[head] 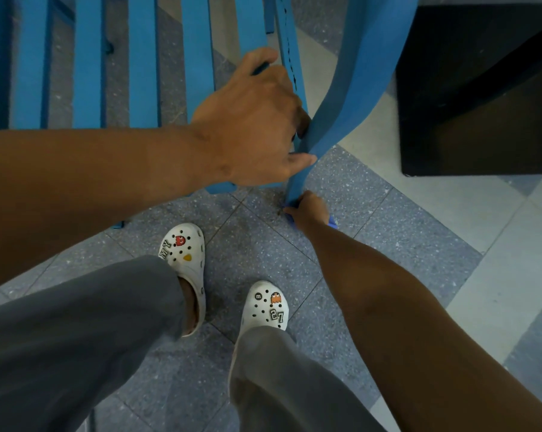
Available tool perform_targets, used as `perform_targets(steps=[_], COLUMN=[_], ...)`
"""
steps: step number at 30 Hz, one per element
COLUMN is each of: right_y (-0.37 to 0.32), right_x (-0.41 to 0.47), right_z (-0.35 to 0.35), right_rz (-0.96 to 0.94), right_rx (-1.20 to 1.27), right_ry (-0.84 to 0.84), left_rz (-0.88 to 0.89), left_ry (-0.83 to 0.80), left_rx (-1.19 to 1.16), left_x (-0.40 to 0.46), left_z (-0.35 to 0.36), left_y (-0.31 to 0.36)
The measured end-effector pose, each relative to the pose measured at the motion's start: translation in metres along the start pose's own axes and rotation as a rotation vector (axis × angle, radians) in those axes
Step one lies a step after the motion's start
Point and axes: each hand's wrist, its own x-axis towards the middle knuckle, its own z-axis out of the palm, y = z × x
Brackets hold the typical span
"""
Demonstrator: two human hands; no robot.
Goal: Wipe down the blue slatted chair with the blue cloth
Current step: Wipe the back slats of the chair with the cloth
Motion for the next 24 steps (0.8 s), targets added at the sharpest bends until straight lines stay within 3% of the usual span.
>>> perform_targets(steps=[6, 12, 24], right_y=[0.008, 0.013, 0.002], right_x=[0.000, -0.011, -0.005], right_z=[-0.007, -0.014, -0.002], right_rz=[-0.041, -0.183, -0.007], right_rx=[-0.018, 0.113, -0.070], right_ry=[-0.032, 0.058, 0.083], left_rz=[0.018, 0.020, 0.013], left_ry=[-0.023, -0.044, -0.015], left_rx=[0.040, 0.037, 0.019], left_x=[0.001, 0.000, 0.002], left_z=[-0.002, -0.002, 0.004], left_y=[0.001, 0.000, -0.002])
